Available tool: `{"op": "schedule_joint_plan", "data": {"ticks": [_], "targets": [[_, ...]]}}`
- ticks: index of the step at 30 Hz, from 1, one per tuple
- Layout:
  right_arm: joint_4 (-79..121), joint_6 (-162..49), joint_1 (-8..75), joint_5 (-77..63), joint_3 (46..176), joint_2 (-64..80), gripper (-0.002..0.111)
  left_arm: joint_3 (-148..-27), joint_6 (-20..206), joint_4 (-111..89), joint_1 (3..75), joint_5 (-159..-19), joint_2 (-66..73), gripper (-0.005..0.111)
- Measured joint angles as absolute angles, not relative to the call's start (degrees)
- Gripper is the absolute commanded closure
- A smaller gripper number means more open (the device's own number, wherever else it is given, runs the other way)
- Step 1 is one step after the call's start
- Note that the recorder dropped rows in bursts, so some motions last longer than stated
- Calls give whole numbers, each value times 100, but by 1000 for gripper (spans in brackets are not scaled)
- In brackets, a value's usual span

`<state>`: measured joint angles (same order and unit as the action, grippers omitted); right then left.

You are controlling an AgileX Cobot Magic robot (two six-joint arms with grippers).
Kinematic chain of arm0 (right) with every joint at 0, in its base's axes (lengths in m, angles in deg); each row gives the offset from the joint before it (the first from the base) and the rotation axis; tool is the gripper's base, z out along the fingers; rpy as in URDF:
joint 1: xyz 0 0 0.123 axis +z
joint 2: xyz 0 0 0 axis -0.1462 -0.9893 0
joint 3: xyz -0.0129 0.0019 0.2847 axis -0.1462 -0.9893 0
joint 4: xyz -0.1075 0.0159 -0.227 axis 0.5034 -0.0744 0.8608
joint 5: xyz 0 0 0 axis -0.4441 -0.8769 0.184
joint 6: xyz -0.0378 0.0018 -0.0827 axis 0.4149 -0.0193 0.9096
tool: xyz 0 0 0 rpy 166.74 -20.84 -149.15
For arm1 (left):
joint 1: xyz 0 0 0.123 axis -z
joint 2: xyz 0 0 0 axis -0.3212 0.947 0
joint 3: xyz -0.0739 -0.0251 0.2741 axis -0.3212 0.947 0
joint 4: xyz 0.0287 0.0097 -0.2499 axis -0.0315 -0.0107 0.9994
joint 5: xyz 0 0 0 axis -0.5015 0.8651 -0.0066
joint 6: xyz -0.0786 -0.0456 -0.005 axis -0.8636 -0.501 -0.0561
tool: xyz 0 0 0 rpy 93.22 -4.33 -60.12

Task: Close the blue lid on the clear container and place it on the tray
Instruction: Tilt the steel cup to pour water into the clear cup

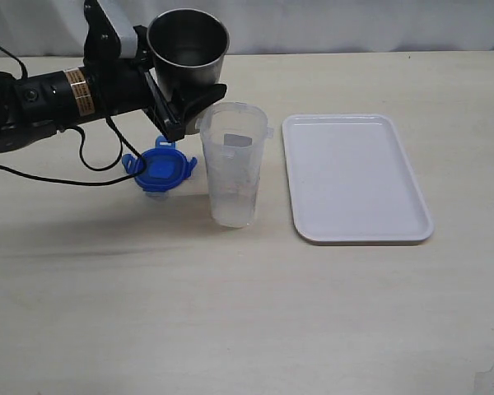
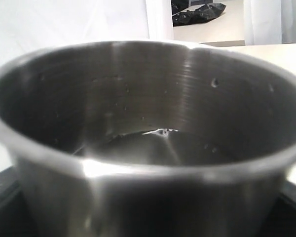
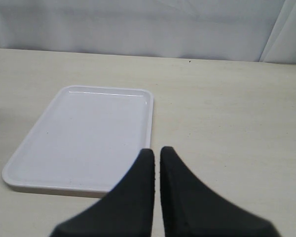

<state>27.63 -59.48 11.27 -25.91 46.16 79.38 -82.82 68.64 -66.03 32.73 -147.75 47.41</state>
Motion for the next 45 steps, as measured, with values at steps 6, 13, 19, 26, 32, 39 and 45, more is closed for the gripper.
{"op": "schedule_joint_plan", "data": {"ticks": [6,13,19,26,32,39,45], "targets": [[2763,-5948,1127,-2591,4616,7938,104,-8282,7119,-6635,3273,-14771,4741,107],[2763,-5948,1127,-2591,4616,7938,104,-8282,7577,-6635,3273,-14771,4741,107],[2763,-5948,1127,-2591,4616,7938,104,-8282,7941,-6571,3273,-14771,4741,107],[2763,-5948,1127,-2591,4616,7938,104,-8282,8506,-6518,3273,-14771,4741,107],[2763,-5948,1127,-2591,4616,7938,104,-8282,8778,-6482,3273,-14771,4741,107],[2763,-5948,1127,-2591,4616,7938,104,-8282,9032,-6260,3273,-14771,4741,107],[2763,-5948,1127,-2591,4616,7938,104,-8282,9046,-6209,3273,-14931,4741,107]]}}
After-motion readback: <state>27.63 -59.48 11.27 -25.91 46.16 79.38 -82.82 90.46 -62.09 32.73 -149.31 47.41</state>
